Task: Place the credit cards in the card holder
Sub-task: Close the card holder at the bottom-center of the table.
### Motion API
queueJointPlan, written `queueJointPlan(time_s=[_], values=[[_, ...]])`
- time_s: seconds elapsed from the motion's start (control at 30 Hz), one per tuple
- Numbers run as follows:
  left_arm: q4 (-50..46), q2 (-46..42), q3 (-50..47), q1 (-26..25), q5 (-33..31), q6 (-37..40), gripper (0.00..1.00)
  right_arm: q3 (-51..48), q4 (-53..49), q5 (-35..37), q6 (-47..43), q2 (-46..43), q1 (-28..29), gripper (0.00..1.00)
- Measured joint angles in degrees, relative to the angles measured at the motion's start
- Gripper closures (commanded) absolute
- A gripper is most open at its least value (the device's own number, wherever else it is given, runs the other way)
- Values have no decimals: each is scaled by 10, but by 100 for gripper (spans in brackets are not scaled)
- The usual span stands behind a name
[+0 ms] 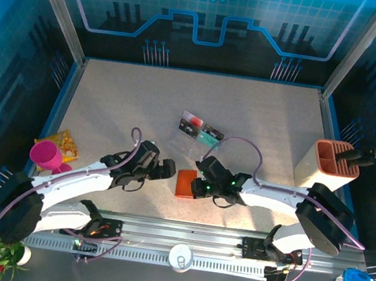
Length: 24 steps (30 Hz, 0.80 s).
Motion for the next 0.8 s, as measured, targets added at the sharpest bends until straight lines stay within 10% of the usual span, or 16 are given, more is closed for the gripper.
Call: queueJointPlan(time_s=[0.8], values=[[-8, 153, 70, -101, -44, 60, 1, -42, 79, -18, 21, 10, -10, 94]])
